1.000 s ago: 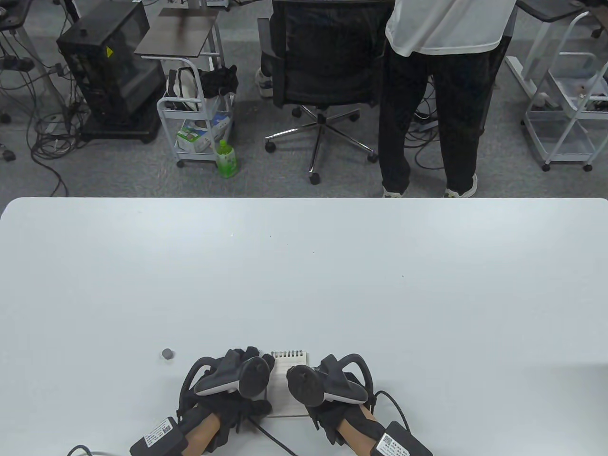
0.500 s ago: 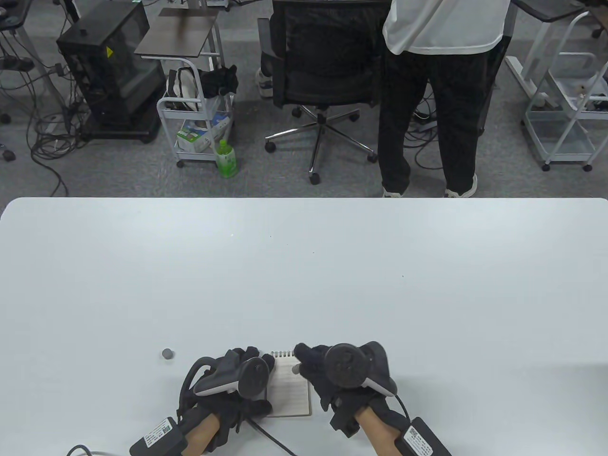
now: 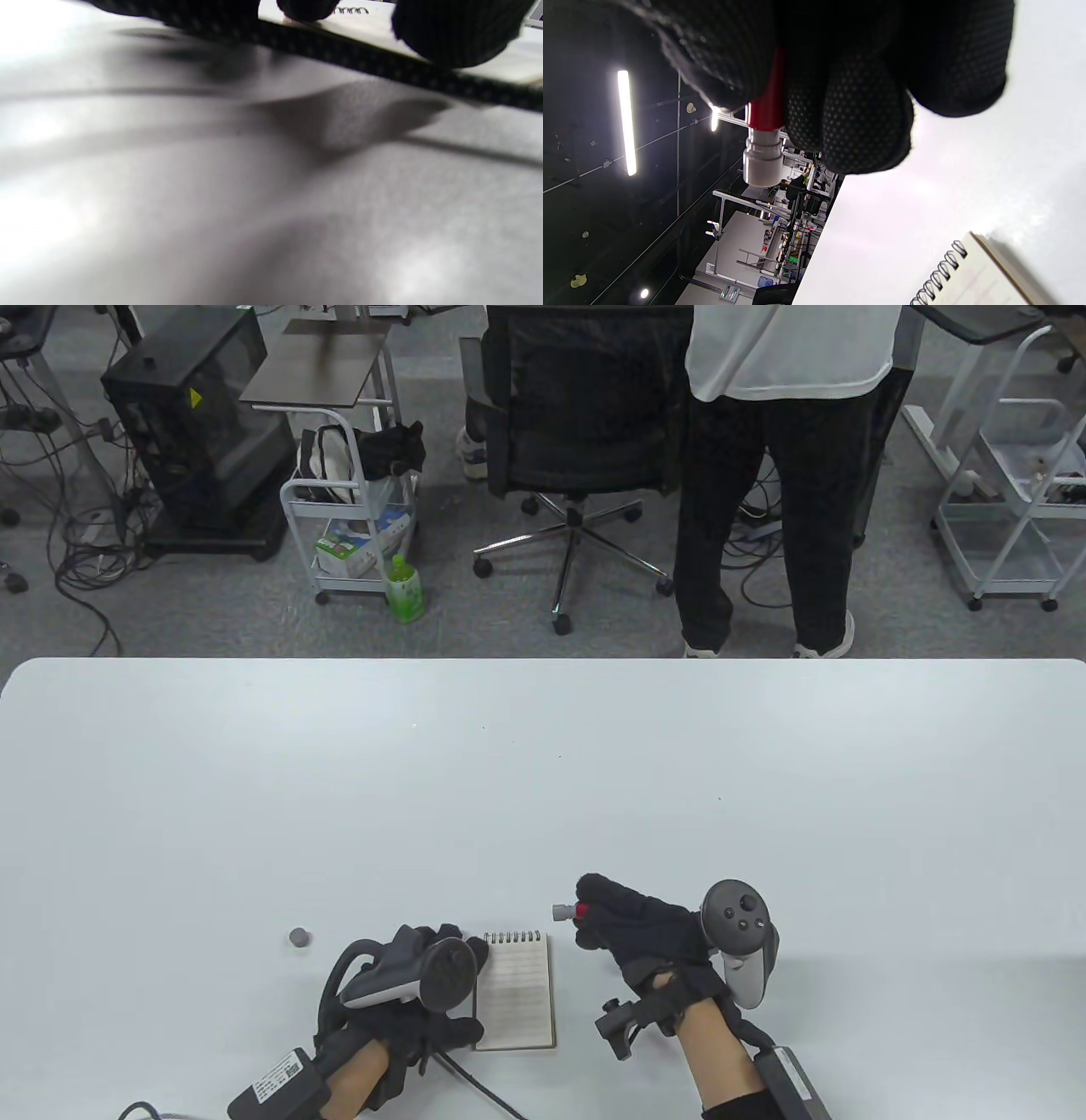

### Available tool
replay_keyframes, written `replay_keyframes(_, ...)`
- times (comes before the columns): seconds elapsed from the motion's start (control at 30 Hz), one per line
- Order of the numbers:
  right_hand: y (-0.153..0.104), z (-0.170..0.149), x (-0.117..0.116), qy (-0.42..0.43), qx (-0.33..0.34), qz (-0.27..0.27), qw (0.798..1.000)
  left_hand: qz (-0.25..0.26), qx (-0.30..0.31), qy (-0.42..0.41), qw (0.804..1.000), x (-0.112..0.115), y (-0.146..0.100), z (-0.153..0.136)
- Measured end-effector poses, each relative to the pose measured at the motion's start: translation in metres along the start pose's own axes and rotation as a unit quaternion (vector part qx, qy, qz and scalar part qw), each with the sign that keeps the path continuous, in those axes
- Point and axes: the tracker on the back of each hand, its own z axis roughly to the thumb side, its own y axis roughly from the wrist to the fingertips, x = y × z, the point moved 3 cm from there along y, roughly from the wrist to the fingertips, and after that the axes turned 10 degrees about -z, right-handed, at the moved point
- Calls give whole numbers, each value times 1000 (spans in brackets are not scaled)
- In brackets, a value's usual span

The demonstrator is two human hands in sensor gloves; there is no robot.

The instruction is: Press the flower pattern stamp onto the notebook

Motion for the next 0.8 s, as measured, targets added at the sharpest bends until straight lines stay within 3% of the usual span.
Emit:
replay_keyframes(0.2,-2,1,-3,23,-5,-9,1000,48,4,-32,998,-33,-28,-15)
replay_keyframes(0.4,-3,1,0,50,-8,-25,998,135,-85,-17,987,-55,-59,-77)
replay_keyframes(0.63,-1,-1,-1,48,-10,-17,999,94,-217,6,972,-32,-69,-143)
replay_keyframes(0.8,-2,-1,-7,30,-3,2,1000,68,-223,32,972,-23,-58,-149)
